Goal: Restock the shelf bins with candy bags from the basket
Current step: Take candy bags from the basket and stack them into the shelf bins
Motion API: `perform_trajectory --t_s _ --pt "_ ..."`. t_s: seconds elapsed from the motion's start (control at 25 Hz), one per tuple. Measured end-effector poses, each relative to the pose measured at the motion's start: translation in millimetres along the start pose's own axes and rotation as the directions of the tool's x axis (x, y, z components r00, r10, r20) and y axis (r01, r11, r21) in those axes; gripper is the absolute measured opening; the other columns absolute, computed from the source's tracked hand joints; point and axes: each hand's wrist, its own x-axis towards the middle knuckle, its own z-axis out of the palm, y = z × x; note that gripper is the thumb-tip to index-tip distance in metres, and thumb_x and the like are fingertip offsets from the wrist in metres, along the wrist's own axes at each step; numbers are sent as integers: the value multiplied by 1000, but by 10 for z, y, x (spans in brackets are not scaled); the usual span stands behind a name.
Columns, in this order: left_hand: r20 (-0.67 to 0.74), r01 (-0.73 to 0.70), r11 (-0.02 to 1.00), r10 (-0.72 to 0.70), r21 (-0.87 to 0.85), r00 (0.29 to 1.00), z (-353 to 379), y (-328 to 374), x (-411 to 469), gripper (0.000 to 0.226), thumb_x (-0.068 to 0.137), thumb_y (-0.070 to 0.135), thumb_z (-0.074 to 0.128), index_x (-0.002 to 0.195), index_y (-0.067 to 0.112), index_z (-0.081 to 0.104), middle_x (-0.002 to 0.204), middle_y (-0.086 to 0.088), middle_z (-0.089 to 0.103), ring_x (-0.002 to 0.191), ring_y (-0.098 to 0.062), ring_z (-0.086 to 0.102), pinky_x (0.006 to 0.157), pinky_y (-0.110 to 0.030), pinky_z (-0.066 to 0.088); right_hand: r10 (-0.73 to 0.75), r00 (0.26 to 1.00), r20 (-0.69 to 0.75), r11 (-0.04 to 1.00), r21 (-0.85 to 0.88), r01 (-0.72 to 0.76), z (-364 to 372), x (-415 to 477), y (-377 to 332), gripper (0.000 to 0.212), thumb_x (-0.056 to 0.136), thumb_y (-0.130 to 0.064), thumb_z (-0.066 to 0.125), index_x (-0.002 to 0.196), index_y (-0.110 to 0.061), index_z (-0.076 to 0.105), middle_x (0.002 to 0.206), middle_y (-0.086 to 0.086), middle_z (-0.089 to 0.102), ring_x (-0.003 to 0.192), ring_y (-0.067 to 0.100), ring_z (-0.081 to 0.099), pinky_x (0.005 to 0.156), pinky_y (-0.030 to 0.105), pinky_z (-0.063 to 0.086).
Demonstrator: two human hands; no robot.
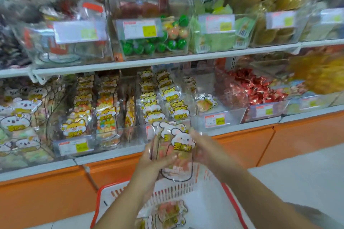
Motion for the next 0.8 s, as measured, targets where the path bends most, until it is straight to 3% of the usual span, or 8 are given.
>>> perform_trajectory --t_s 0.12,0.24,0.32,0.4,0.48,0.56,0.68,0.8 --pt "-12 -66 997 65 -48 998 122 355 154 87 63 11 81 138 37 46 130 6 64 111 -20 66 84 -41 56 -141 932 -333 987 23 157 -476 377 -668 24 101 -17 45 111 -5 64 97 11 70 75 21 66 85 39 57" --pt "-60 -138 990 137 -26 989 228 637 367 84 58 14 82 134 36 52 118 4 71 104 -20 69 85 -42 56 -62 926 -374 998 -31 54 -914 983 -1060 32 98 2 41 129 5 52 106 19 63 74 20 67 65 25 55" --pt "-69 -171 985 170 5 983 266 765 544 82 58 18 82 133 35 54 115 3 72 102 -21 70 88 -46 55 46 878 -476 944 -267 -194 -1094 1447 -1060 33 98 -5 44 128 1 56 125 20 61 103 26 65 74 26 51" --pt "-84 -191 981 192 15 978 274 847 695 84 58 20 83 134 36 52 119 4 70 106 -21 69 92 -45 52 -33 907 -419 576 -750 -326 -1144 1750 -1015 32 99 -12 46 127 -2 59 131 14 60 108 28 62 80 27 51" --pt "-95 -204 979 204 7 974 264 885 828 85 61 17 82 138 34 49 126 5 66 109 -19 67 89 -40 52 118 861 -494 636 -628 -447 -1202 2041 -987 40 98 -22 54 131 0 52 117 19 62 75 26 61 54 26 53" --pt "-102 -207 978 207 12 973 263 906 931 81 65 13 79 138 32 50 121 4 69 105 -19 69 86 -40 54 261 819 -511 508 -648 -567 -1176 2160 -986 64 91 -42 62 135 -1 41 94 23 58 55 25 54 38 24 45" --pt "-129 -201 979 204 42 970 269 932 1015 77 64 14 79 133 34 53 111 3 73 102 -20 70 96 -51 49 329 836 -439 373 -753 -542 -1063 2326 -940 73 87 -54 61 136 -5 37 79 19 49 52 24 50 45 23 46" --pt "-149 -190 979 199 71 969 274 929 1052 70 59 21 82 123 35 60 108 1 74 105 -25 69 102 -58 43 289 879 -378 332 -822 -463 -1044 2434 -902 43 91 -44 62 94 -3 50 53 10 47 49 19 40 63 30 41"
